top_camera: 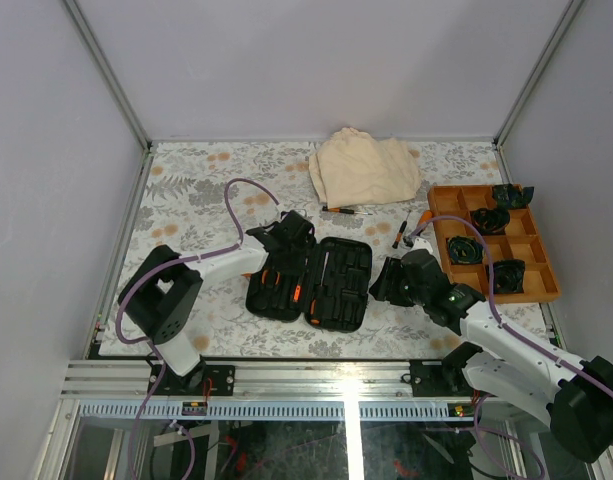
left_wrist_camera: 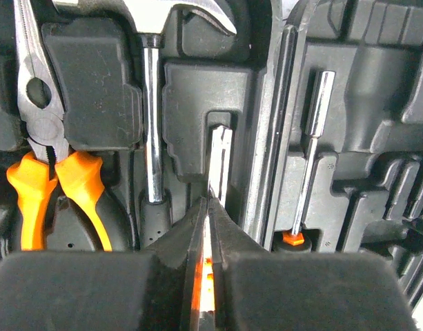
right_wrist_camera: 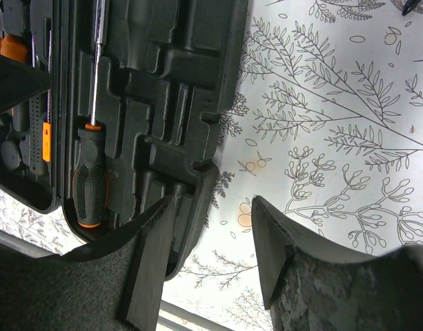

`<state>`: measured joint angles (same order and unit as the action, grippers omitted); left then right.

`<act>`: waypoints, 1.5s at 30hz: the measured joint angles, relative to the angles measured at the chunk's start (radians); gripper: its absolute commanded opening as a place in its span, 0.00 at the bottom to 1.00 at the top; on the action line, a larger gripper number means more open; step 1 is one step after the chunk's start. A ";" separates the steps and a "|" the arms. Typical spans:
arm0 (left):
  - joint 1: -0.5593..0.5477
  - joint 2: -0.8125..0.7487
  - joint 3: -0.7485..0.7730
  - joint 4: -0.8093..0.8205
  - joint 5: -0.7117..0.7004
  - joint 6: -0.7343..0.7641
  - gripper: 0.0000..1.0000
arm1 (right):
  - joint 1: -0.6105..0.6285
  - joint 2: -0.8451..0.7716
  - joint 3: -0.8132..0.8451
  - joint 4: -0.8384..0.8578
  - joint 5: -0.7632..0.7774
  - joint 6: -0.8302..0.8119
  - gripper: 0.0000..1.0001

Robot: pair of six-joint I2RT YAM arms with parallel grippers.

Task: Sort the tools into containers
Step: Adjust the utility knife in the storage box.

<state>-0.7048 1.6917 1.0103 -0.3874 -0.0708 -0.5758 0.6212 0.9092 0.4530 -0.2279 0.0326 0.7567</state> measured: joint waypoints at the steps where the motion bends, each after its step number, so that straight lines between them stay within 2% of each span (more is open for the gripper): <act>1: 0.000 -0.001 0.000 -0.001 -0.001 0.000 0.05 | 0.000 0.000 0.000 0.000 0.000 0.000 0.56; 9: 0.006 -0.002 0.040 -0.066 -0.015 0.018 0.25 | 0.000 -0.008 0.015 -0.036 0.012 -0.010 0.56; 13: 0.008 -0.016 0.061 -0.083 -0.016 0.027 0.30 | 0.000 -0.027 0.021 -0.050 0.024 -0.016 0.56; 21: 0.044 -0.165 0.045 -0.079 -0.020 0.027 0.30 | 0.000 -0.040 0.028 -0.085 0.039 -0.027 0.56; 27: 0.157 -0.273 -0.088 -0.078 -0.028 0.000 0.31 | 0.000 -0.015 0.048 -0.090 0.035 -0.039 0.56; 33: 0.182 -0.289 -0.197 -0.085 -0.031 -0.039 0.34 | 0.000 0.056 0.055 -0.077 0.000 -0.050 0.56; 40: 0.180 -0.321 -0.251 -0.085 -0.046 -0.072 0.35 | 0.000 0.175 0.064 -0.037 -0.083 -0.056 0.55; 45: 0.180 -0.324 -0.260 -0.081 -0.045 -0.082 0.34 | 0.000 0.239 0.069 0.004 -0.103 -0.058 0.48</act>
<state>-0.5247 1.3674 0.7502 -0.4686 -0.1154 -0.6582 0.6216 1.1484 0.5217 -0.2241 -0.0708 0.6987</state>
